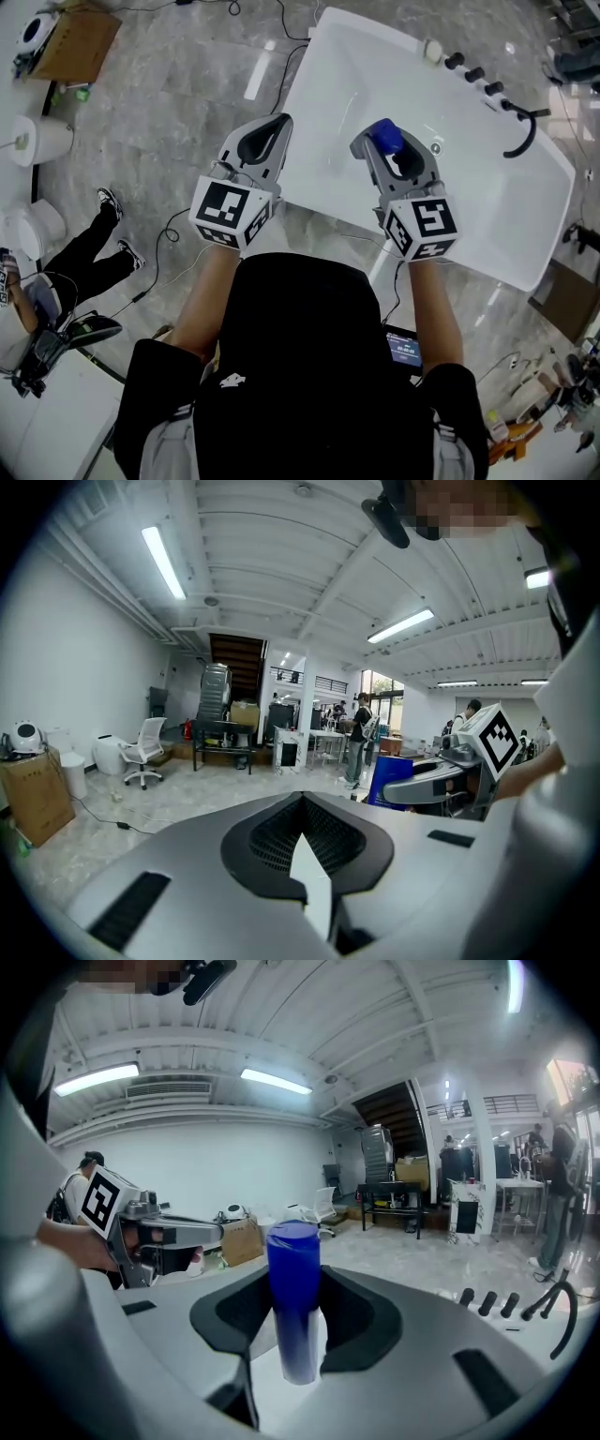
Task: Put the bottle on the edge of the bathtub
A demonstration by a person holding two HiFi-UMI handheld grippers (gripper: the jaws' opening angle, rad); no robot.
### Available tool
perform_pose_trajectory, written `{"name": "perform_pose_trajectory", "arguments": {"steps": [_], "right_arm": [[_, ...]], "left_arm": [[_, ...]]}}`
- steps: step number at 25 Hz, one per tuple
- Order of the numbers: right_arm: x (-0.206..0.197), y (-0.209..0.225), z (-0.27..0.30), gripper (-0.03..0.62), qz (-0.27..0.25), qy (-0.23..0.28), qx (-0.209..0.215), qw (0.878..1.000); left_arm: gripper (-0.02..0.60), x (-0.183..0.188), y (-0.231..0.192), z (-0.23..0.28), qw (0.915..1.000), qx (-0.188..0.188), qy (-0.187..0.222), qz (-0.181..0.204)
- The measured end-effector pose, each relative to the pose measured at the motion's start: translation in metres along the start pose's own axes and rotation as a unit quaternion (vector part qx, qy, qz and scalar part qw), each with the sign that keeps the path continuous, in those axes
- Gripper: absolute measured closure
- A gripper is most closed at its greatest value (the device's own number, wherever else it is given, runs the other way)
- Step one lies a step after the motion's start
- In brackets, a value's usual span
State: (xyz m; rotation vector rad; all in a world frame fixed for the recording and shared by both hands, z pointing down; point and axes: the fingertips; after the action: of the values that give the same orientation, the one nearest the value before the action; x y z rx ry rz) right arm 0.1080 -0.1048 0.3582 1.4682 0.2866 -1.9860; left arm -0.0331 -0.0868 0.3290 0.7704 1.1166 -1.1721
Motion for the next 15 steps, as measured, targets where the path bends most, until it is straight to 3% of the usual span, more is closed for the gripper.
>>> {"name": "perform_pose_trajectory", "arguments": {"steps": [9, 15], "right_arm": [[0.004, 0.008, 0.047, 0.434, 0.020, 0.009, -0.052, 0.998], [0.000, 0.031, 0.087, 0.434, 0.039, 0.007, -0.081, 0.996]], "left_arm": [[0.571, 0.000, -0.041, 0.037, 0.9985, -0.054, -0.006, 0.002], [0.571, -0.014, -0.058, 0.084, 0.9949, -0.095, -0.033, 0.009]]}}
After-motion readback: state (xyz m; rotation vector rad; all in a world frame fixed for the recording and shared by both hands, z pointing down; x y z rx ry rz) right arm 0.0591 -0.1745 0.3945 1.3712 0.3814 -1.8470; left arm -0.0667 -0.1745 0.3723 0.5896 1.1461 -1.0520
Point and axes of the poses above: the fingertips, and each gripper's own axes: z forward along the fingers, y to its right, x out of its top, and after that the axes turned 8 degrees about x, right-handed
